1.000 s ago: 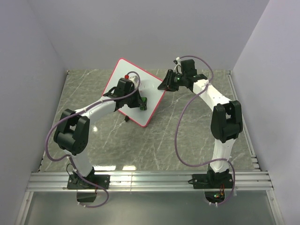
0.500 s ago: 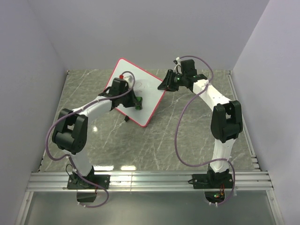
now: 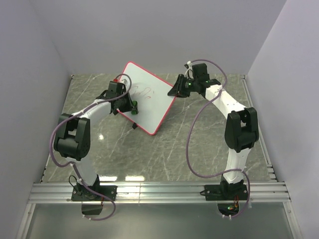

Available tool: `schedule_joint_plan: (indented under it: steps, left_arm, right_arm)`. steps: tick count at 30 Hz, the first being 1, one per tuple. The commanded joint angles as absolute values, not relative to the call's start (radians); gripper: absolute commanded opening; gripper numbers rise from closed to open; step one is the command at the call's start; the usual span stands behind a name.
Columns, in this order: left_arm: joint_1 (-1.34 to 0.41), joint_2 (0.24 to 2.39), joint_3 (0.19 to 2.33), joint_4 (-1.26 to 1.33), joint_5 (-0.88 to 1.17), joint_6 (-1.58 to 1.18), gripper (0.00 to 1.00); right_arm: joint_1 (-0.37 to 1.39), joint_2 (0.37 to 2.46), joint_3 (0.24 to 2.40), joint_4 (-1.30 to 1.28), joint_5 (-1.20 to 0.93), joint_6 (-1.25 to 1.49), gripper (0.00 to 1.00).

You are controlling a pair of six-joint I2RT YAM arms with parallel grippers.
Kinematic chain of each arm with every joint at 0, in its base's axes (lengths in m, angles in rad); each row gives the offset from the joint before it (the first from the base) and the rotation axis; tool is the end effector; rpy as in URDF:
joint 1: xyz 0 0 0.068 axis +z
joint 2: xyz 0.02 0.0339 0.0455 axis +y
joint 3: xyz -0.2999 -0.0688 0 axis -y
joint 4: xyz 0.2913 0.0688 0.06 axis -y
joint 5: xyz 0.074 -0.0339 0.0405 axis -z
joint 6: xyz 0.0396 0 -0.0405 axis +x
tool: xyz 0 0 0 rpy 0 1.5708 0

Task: Erase the whiteboard

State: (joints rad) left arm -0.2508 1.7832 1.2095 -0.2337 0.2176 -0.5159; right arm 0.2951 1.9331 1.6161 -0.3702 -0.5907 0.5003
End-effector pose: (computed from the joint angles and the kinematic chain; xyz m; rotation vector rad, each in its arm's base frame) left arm 0.4225 -0.1171 0.2176 -0.2166 2.4346 -0.6140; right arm 0.4762 0.1678 0.2923 -0.0947 2.3465 1.0778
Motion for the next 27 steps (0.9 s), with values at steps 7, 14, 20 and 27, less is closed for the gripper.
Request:
schedule_joint_plan:
  steps: [7, 14, 20, 27]
  left_arm:
    - [-0.501, 1.813, 1.290, -0.209, 0.268, -0.548, 0.00]
    - [-0.566, 1.839, 1.269, -0.209, 0.279, -0.554, 0.00]
    - [-0.525, 1.835, 1.259, -0.239, 0.177, -0.540, 0.00]
    - [-0.405, 1.839, 1.221, -0.276, 0.003, -0.471, 0.00]
  right_arm:
    - [0.308, 1.896, 1.608, -0.411, -0.548, 0.528, 0.00]
    - [0.307, 1.891, 1.585, -0.394, -0.558, 0.541, 0.00]
    - [0.308, 1.876, 1.565, -0.388, -0.557, 0.537, 0.00]
    - [0.308, 1.870, 1.572, -0.406, -0.551, 0.528, 0.00]
